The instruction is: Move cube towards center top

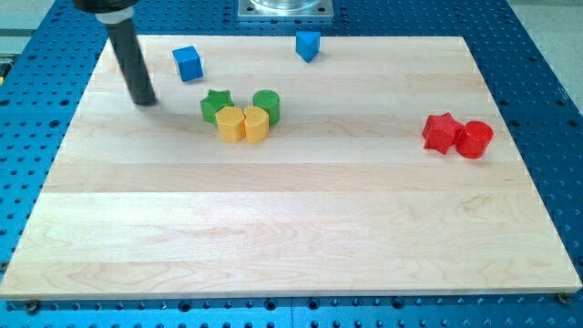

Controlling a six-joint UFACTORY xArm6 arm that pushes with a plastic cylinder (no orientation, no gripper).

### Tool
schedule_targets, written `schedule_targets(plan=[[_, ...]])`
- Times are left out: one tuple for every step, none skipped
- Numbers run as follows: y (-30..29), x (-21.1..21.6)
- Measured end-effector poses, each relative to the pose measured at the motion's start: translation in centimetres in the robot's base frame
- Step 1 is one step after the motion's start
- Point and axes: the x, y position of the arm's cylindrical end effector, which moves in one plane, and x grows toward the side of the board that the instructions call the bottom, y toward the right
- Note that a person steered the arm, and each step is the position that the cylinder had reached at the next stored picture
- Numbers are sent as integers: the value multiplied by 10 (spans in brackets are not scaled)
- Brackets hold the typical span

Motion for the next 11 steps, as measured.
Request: schedule_targets(plan=[[-17, -45], [60, -60], [78, -59], [54, -38], [113, -39], [143, -40], [89, -27], [116, -43], [169, -60], [177, -32], [210, 4]])
